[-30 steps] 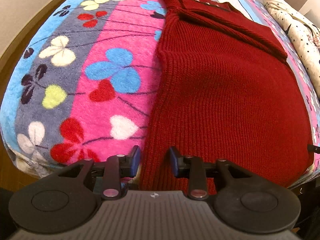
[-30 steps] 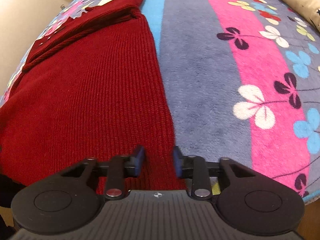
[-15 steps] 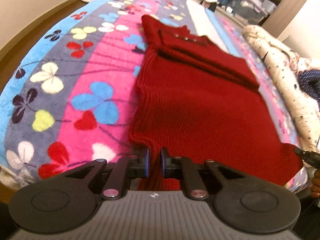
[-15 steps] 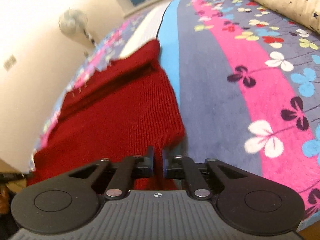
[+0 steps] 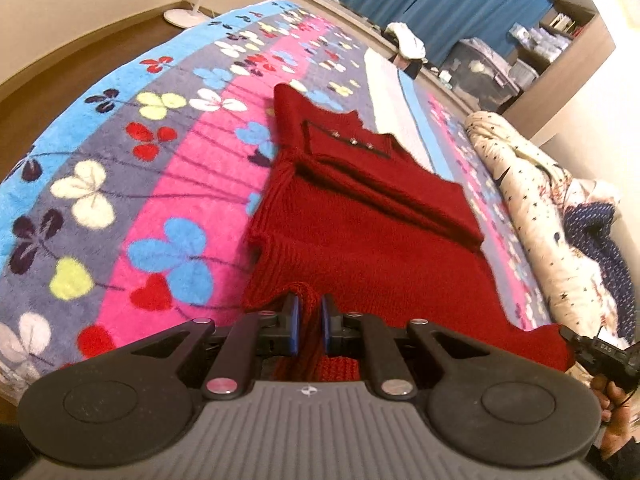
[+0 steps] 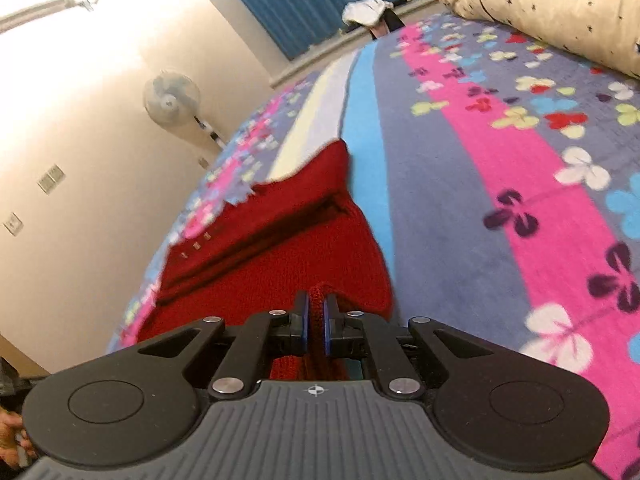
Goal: Fold small clothes
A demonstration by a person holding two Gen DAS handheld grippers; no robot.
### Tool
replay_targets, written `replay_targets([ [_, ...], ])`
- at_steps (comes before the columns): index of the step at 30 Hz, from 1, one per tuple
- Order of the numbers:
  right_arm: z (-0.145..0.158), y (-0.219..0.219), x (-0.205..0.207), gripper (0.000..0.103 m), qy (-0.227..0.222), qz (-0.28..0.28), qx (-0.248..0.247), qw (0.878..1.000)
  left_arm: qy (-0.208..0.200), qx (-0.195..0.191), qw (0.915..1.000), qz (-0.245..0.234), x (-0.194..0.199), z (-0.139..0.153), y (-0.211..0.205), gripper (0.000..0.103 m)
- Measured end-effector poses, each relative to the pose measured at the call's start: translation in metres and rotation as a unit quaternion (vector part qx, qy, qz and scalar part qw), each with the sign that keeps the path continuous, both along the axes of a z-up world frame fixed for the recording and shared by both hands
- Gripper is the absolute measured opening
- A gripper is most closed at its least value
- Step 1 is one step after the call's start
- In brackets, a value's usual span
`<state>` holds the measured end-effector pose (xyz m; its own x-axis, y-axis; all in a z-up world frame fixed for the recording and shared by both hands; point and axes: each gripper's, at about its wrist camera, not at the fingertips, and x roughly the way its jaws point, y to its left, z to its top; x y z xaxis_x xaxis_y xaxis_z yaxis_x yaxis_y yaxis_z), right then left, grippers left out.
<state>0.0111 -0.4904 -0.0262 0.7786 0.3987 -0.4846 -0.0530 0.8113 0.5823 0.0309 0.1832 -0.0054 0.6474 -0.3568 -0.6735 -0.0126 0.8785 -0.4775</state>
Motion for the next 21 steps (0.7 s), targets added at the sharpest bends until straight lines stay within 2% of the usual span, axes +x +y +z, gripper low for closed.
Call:
replay_targets([
  [7,0.018,-0.003,0.037,0.006,-0.023,0.002,0.013,1.0,-0.005,-0.022,0.9997,-0.001,0.039,0.026,0.014,0.011],
  [11,0.021,-0.006,0.065,0.006,-0.03,-0.006,0.021,0.999,-0.014,-0.009,0.9998,-0.008,0.074,0.036,0.022,0.011],
  [15,0.016,-0.009,0.093,0.006,-0.032,-0.026,0.034,0.999,-0.013,-0.007,0.9999,0.004,0.111,0.028,0.029,0.011],
  [21,-0.001,-0.012,0.138,0.006,-0.015,-0.06,0.039,0.997,0.013,-0.007,0.9997,0.021,0.162,0.006,0.035,0.011],
])
